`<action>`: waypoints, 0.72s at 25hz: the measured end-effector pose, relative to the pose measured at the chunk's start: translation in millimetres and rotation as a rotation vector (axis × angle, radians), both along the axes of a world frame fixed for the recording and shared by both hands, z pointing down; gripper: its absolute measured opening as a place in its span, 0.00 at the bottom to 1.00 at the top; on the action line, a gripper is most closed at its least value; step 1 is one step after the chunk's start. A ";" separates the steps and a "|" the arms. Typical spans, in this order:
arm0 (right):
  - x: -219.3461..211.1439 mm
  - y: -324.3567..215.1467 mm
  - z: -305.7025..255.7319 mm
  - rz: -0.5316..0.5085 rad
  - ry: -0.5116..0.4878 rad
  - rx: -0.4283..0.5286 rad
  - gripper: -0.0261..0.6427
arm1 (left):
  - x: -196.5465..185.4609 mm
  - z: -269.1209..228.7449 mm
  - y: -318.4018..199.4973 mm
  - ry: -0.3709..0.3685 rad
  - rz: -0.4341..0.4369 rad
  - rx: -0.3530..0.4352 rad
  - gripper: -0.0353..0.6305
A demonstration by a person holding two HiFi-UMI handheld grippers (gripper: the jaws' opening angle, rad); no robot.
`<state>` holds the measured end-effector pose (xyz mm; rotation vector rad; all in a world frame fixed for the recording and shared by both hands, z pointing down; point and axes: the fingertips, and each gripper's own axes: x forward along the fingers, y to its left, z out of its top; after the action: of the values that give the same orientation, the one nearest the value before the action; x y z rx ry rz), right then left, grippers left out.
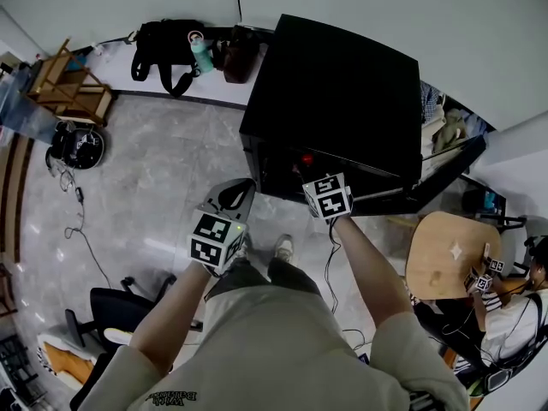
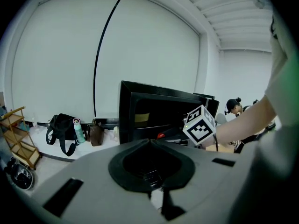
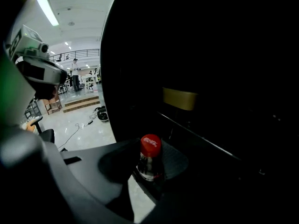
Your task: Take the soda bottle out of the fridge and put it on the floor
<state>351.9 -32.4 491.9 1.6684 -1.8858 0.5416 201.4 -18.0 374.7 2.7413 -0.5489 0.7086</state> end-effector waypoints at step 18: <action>-70.9 36.4 -68.7 -0.345 -0.094 0.007 0.22 | -47.2 -4.7 8.5 -0.039 -0.275 0.022 0.06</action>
<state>281.0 3.9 423.1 1.2986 -2.1840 0.4767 154.2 -9.4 369.9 2.6027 -0.9251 0.6907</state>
